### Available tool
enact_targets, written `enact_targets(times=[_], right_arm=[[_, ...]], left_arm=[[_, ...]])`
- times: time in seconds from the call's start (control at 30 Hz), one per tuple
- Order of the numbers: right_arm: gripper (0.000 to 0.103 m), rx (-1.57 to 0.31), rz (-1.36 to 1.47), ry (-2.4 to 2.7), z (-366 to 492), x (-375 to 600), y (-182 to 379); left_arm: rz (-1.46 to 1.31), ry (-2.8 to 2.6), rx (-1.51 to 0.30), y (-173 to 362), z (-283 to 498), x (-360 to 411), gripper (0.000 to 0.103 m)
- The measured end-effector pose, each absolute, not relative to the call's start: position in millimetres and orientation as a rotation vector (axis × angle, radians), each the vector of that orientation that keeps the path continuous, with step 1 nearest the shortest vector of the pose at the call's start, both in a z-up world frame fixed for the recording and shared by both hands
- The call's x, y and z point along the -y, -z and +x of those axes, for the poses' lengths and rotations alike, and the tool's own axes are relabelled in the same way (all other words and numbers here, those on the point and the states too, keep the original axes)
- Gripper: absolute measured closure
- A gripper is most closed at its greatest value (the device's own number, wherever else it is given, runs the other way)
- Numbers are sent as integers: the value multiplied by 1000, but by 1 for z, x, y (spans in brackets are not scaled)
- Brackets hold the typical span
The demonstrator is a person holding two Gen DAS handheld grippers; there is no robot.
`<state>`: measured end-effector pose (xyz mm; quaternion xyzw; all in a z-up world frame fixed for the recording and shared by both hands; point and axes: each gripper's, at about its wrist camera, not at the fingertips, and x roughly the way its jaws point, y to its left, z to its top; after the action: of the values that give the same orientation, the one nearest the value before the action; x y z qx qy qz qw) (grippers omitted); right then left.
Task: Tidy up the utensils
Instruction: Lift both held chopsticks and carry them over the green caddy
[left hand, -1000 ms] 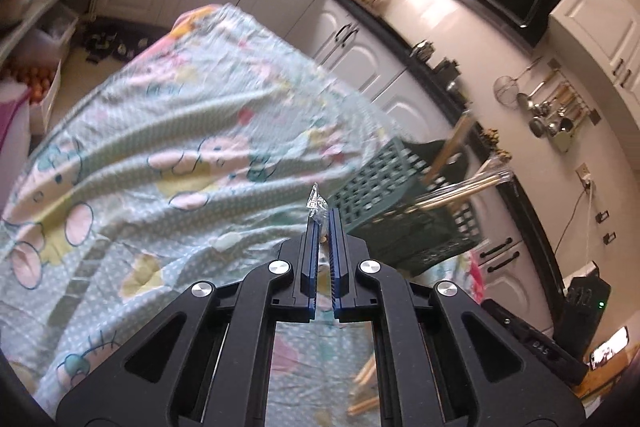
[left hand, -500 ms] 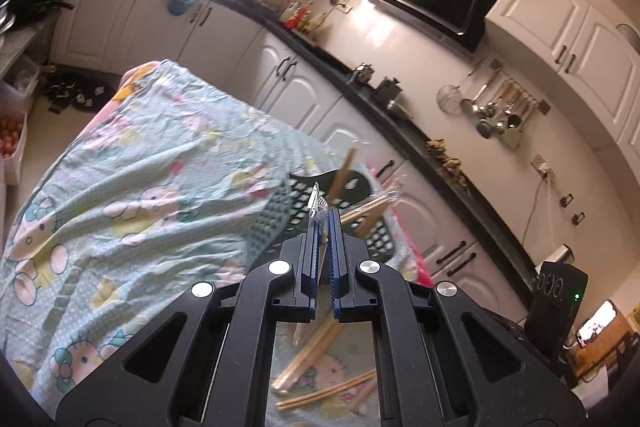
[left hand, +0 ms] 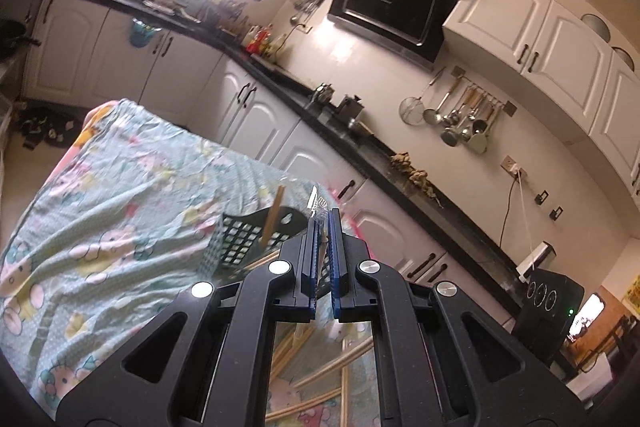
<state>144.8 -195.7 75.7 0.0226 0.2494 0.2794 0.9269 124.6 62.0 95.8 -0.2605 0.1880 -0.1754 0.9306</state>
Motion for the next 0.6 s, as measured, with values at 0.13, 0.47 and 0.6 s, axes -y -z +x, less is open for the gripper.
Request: enact_targets(times=[0.13, 0.47, 0.6], right_arm=[[98, -485, 51, -572, 145, 197, -85], [98, -376, 67, -552, 147, 202, -120], [98, -327, 69, -541, 152, 204, -137]], left_arm=[[-504, 371, -360, -109, 128, -53, 101], [-436, 372, -300, -139, 135, -36, 101], [-400, 365, -271, -153, 137, -30, 101]])
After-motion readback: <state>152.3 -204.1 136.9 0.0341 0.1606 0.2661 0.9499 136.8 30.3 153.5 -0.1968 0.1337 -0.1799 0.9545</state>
